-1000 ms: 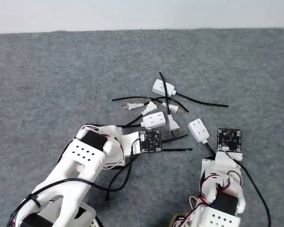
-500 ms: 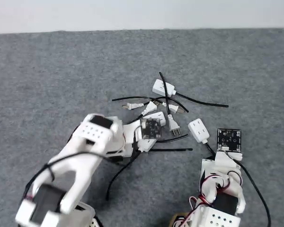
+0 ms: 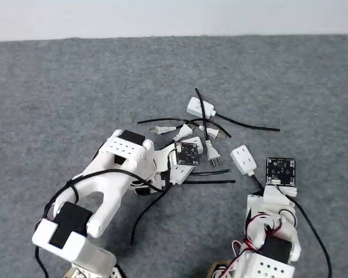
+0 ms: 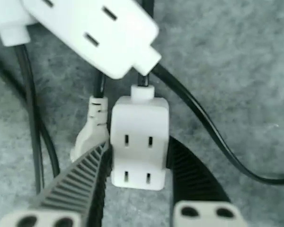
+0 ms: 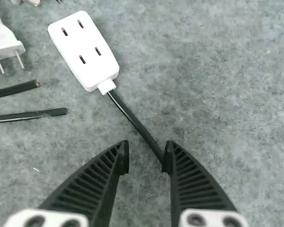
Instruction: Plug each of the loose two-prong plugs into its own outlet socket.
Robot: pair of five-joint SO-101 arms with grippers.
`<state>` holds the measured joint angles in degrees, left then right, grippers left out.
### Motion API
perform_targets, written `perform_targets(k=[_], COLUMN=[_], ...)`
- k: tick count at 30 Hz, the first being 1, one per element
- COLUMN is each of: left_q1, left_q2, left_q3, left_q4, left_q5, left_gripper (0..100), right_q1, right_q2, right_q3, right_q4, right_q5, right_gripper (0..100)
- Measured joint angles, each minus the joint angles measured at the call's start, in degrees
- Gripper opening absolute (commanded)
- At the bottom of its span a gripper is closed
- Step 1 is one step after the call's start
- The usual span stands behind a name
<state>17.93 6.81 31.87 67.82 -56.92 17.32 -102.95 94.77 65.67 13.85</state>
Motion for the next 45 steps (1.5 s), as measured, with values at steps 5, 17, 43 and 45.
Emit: perform_targets(k=[5, 17, 43, 45], left_q1=[0.97, 2.81, -21.1, -19.25], left_q2=[0.44, -16.88, -47.91, -47.91], left_q3=[-1.14, 4.22, 33.58, 34.11], left_q4=[1.85, 9.67, -3.78, -4.13], left_q5=[3.08, 48.35, 65.67, 65.93], left_gripper=[1, 1, 9, 17], right_q1=[0.0, 0.0, 0.0, 0.0], right_q2=[0.0, 0.0, 0.0, 0.0], right_q3=[0.0, 0.62, 0.62, 0.62], right_q4=[-0.7, -3.69, -3.69, -3.69], right_q5=[0.0, 0.0, 0.0, 0.0], right_gripper=[12.3, 12.2, 12.2, 12.2])
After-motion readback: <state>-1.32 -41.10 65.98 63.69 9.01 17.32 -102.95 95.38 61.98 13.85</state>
